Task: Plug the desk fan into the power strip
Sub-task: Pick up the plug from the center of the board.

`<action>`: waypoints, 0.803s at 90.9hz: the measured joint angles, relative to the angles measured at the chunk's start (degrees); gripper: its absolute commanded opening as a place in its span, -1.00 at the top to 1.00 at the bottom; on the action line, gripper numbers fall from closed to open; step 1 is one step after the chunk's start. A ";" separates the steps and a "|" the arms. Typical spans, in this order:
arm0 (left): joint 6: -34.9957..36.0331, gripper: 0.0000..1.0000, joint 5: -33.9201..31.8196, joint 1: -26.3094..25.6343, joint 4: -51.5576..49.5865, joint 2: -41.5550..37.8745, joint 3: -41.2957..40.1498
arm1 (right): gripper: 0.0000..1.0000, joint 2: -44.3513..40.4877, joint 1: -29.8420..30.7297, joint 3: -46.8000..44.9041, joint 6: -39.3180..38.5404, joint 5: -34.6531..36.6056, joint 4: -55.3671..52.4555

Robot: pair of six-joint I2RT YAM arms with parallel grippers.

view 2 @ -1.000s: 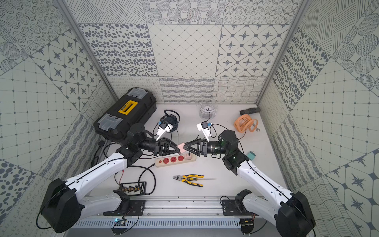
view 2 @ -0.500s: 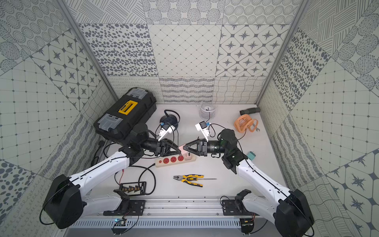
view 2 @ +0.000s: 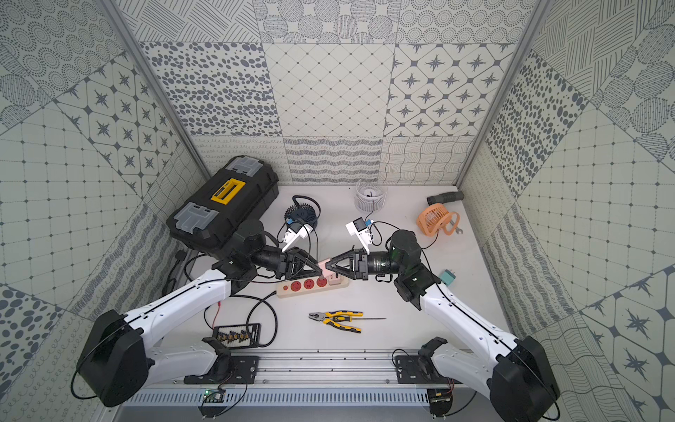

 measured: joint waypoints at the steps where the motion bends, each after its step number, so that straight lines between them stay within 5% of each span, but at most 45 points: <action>1: -0.07 1.00 -0.07 0.00 -0.07 0.00 0.00 | 0.49 -0.02 0.00 0.00 -0.35 0.11 -0.04; 15: -0.31 0.97 -0.74 0.00 -0.81 0.00 0.00 | 0.61 -0.26 -0.04 0.00 -1.95 1.07 -1.16; 26: 1.81 -0.03 -2.05 -0.04 -2.86 -0.48 0.00 | 0.77 -0.81 0.07 -0.02 -3.74 2.36 -2.80; 36: 8.26 -0.40 -7.78 0.00 -9.90 -2.05 1.01 | 0.79 -2.36 0.15 -0.13 -5.18 3.72 -5.66; 53: 20.94 -0.60 -19.76 -0.04 -23.50 -3.17 3.89 | 0.77 -6.01 -0.55 -3.30 -7.54 10.16 -8.50; 73: 33.94 -0.61 -36.57 -0.57 -36.06 2.01 4.59 | 0.77 -10.99 -1.16 -6.29 -11.04 19.50 -15.30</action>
